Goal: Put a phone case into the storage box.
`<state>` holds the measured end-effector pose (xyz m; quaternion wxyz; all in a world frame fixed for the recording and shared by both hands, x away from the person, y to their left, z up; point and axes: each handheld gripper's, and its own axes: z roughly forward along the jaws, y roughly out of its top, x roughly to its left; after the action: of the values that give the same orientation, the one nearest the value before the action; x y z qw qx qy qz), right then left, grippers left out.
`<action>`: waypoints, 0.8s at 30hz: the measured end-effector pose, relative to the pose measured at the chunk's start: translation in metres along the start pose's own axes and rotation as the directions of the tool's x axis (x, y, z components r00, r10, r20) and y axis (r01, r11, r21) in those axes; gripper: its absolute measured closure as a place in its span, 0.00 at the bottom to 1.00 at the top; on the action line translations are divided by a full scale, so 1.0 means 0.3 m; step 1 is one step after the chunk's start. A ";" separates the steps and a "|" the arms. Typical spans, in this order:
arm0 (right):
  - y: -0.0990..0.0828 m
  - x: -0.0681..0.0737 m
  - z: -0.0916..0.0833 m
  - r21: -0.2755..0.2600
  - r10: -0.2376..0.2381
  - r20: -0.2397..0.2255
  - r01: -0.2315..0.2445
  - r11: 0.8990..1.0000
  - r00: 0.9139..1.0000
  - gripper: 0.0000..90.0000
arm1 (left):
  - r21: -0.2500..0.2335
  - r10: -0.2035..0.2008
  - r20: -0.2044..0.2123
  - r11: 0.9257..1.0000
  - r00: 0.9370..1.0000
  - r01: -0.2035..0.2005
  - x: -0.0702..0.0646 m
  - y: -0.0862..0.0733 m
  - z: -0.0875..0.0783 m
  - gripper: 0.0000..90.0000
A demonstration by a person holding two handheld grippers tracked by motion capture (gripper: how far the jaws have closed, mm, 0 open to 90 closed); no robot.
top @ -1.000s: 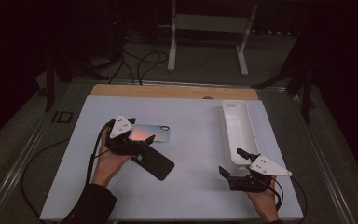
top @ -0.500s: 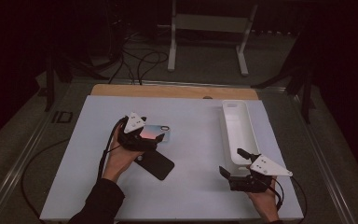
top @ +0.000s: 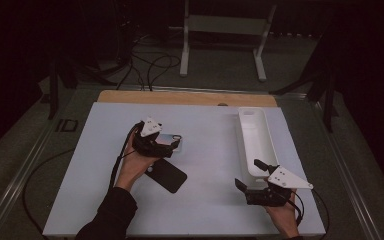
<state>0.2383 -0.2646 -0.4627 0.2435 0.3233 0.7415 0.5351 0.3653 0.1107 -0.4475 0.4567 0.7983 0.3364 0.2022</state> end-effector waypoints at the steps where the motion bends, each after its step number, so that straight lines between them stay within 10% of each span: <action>1: -0.001 -0.001 0.000 0.000 0.000 0.001 0.000 1.000 1.000 0.09 | 0.001 -0.003 0.000 1.000 1.000 0.003 0.001 -0.002 0.007 0.13; 14: -0.003 -0.002 0.000 0.003 0.001 0.002 -0.001 1.000 1.000 0.09 | 0.030 -0.010 0.027 1.000 1.000 0.009 0.010 -0.019 0.072 0.20; 24: -0.005 -0.002 0.001 0.003 0.001 0.002 -0.001 1.000 1.000 0.09 | 0.059 0.013 0.058 0.998 0.998 -0.017 -0.003 -0.016 0.126 0.44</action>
<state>0.2387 -0.2651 -0.4643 0.2435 0.3245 0.7419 0.5338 0.3868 0.0895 -0.4706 0.4409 0.8195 0.3228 0.1725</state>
